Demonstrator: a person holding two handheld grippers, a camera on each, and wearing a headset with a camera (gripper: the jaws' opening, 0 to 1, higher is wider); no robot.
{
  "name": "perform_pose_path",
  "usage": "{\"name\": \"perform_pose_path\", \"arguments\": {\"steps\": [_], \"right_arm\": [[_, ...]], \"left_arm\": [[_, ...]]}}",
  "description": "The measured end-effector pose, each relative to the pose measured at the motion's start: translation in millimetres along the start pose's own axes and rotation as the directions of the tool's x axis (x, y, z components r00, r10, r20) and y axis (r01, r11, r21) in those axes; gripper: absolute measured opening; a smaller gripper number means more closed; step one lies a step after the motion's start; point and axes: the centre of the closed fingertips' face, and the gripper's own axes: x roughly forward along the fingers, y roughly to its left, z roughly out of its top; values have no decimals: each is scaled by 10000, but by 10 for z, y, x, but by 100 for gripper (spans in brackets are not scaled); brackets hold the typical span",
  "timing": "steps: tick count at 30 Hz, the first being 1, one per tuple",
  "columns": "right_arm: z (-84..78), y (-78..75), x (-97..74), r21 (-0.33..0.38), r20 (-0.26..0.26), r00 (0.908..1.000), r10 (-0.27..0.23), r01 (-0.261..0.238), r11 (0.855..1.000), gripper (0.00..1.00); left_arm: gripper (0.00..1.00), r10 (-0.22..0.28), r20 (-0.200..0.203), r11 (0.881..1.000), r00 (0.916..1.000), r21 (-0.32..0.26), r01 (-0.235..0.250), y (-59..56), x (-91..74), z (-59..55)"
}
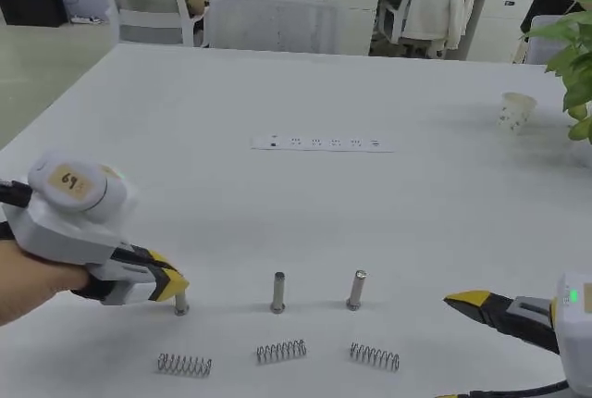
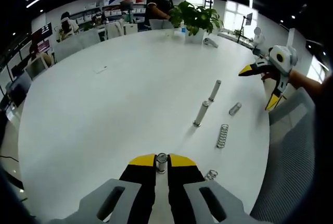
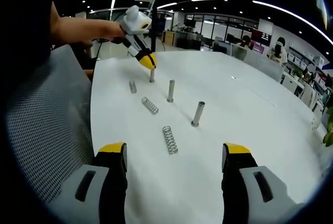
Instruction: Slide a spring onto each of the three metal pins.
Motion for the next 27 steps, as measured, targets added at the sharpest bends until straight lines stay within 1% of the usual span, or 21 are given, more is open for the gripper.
{"name": "perform_pose_path", "arguments": {"steps": [10,15,24,27], "right_arm": [[3,5,1,6,-19,10000,5,-5,10000,74],[-1,10,7,24,-24,10000,17,-17,10000,74],[-4,14,24,27,-55,10000,40,-40,10000,74],[2,11,20,29,-34,10000,31,-31,10000,74]], "left_arm": [[0,-13,127,9998,9999,175,11,-18,16,19],[0,-68,169,9993,9998,361,62,-28,13,18],[0,-109,185,9990,9998,436,101,-32,17,14],[3,-115,192,9990,9997,428,107,-36,18,15]]}}
